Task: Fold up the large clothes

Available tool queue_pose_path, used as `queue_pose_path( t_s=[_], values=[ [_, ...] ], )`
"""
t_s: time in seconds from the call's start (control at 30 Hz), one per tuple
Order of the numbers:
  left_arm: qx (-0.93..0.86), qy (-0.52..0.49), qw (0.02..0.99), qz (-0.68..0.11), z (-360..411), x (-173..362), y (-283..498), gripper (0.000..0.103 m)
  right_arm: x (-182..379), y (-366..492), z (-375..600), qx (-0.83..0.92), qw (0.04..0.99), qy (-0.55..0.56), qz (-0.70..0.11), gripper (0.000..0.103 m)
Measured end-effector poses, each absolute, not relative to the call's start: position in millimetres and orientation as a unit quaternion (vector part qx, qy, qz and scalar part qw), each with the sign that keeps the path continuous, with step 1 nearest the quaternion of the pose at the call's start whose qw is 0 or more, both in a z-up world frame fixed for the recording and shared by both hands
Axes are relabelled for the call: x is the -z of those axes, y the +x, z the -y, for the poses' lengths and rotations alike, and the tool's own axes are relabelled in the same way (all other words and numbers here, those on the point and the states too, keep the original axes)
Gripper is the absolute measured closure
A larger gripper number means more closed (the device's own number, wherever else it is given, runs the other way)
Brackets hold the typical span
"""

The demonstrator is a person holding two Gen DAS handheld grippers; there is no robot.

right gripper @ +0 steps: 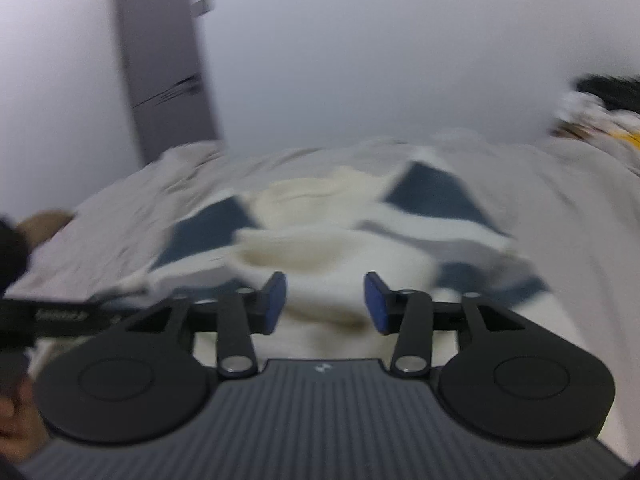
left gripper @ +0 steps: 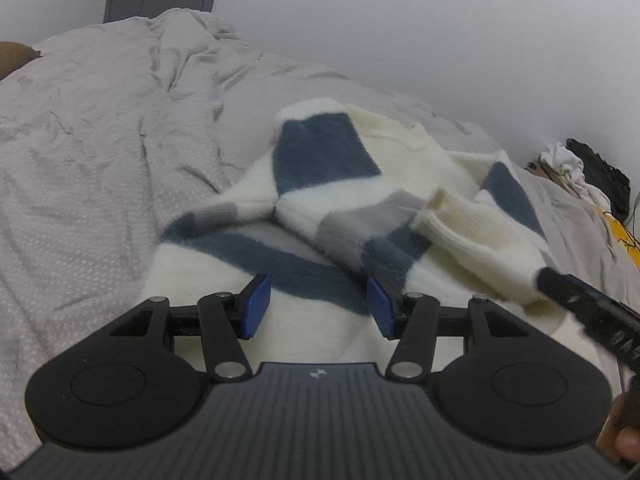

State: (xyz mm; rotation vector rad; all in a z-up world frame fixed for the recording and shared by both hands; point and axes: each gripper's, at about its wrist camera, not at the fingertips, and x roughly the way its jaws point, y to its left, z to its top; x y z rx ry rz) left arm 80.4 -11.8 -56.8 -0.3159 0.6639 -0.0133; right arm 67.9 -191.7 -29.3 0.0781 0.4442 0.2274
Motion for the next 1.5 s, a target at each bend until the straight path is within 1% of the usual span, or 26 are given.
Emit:
queue_pose_path(
  t_s=[0.17,0.43,0.5,0.53,0.57,0.6,0.63,0.67,0.93,1.07,1.13,1.27,1.37,1.5],
  values=[
    [0.000,-0.176,0.931,-0.319,3.1,53.8,84.9,0.043,36.9,96.3,151.4,-0.166,0.958,-0.043,-0.232,0.051],
    [0.000,-0.201,0.925,-0.322,-8.2,59.0,94.6,0.043,69.8,137.4,109.2,-0.174,0.938,-0.139,-0.265,0.051],
    [0.003,-0.204,0.924,-0.323,-10.1,60.3,96.4,0.043,76.8,138.0,106.1,-0.167,0.939,-0.157,-0.258,0.053],
    [0.004,-0.207,0.924,-0.322,-10.9,60.7,96.9,0.043,78.1,137.0,105.3,-0.160,0.940,-0.165,-0.253,0.056],
    [0.006,-0.210,0.923,-0.322,-11.8,60.8,97.4,0.043,78.0,136.8,105.1,-0.153,0.941,-0.169,-0.251,0.062],
    [0.007,-0.212,0.923,-0.321,-12.6,60.7,97.4,0.043,76.8,137.4,104.7,-0.144,0.941,-0.174,-0.250,0.077],
    [0.008,-0.213,0.923,-0.320,-13.2,60.6,97.1,0.043,74.4,136.9,105.7,-0.127,0.942,-0.181,-0.251,0.090],
    [0.008,-0.215,0.923,-0.320,-14.0,60.2,96.6,0.043,70.5,136.6,108.9,-0.113,0.945,-0.179,-0.249,0.090],
    [0.010,-0.217,0.926,-0.308,-14.8,50.0,84.2,0.043,0.4,95.1,168.8,-0.033,0.978,-0.093,-0.183,0.091],
    [0.010,-0.215,0.930,-0.297,-15.1,40.5,72.3,0.043,-17.5,74.1,216.8,0.028,0.981,-0.030,-0.190,0.091],
    [0.010,-0.215,0.931,-0.296,-16.1,37.6,66.6,0.043,-15.9,66.6,239.7,0.052,0.977,0.005,-0.209,0.091],
    [0.005,-0.210,0.930,-0.302,-16.8,36.2,57.3,0.044,4.2,56.0,291.0,0.085,0.952,0.101,-0.276,0.091],
    [-0.008,-0.191,0.933,-0.304,-15.2,38.1,54.6,0.044,37.6,56.1,315.7,0.093,0.921,0.174,-0.336,0.091],
    [-0.023,-0.175,0.932,-0.318,-18.1,44.5,56.1,0.044,74.4,52.3,325.6,0.100,0.896,0.228,-0.368,0.091]
  ],
)
